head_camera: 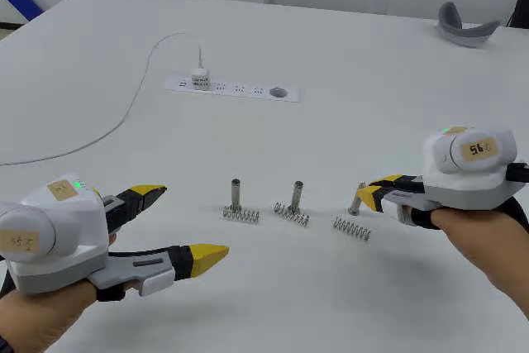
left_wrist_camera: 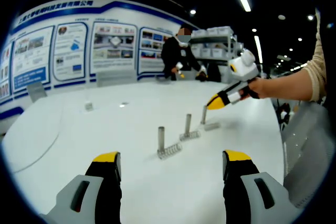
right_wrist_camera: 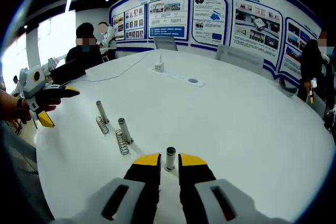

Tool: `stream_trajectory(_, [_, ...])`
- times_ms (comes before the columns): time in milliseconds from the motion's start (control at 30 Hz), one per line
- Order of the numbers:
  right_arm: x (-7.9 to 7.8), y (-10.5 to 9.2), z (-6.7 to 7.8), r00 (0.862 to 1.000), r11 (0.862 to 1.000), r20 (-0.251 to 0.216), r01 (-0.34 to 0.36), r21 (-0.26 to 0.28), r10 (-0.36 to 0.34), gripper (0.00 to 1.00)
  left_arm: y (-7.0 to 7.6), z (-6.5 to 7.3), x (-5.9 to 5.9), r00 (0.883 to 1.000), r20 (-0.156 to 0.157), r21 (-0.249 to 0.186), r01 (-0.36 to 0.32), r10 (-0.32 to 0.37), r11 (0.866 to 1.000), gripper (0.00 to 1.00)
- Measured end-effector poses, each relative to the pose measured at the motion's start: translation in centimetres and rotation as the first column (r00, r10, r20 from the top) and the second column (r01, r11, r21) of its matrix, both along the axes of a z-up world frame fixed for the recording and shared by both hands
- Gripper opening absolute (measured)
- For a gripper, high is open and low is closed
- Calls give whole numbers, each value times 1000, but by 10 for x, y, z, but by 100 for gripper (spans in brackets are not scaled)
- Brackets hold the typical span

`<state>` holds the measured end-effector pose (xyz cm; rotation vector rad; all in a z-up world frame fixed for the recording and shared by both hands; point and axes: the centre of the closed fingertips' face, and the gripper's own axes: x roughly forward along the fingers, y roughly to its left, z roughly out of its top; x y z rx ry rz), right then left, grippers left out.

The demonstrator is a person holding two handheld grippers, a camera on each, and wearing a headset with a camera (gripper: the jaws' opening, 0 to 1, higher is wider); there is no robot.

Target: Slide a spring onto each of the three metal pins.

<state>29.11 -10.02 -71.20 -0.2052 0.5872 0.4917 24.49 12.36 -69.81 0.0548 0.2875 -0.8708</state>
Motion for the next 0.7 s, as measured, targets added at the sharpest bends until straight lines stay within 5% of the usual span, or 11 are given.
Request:
stream_trajectory(367, [-13,-1,-13,995,996,-47,-87,-2,87,15,1,0,1,1000,2,2,-1,1,1000,80])
stream_trajectory(700, [-27,5,-29,977,982,-102,-187,2,186,15,1,0,0,1000,0,4,-1,1,1000,80])
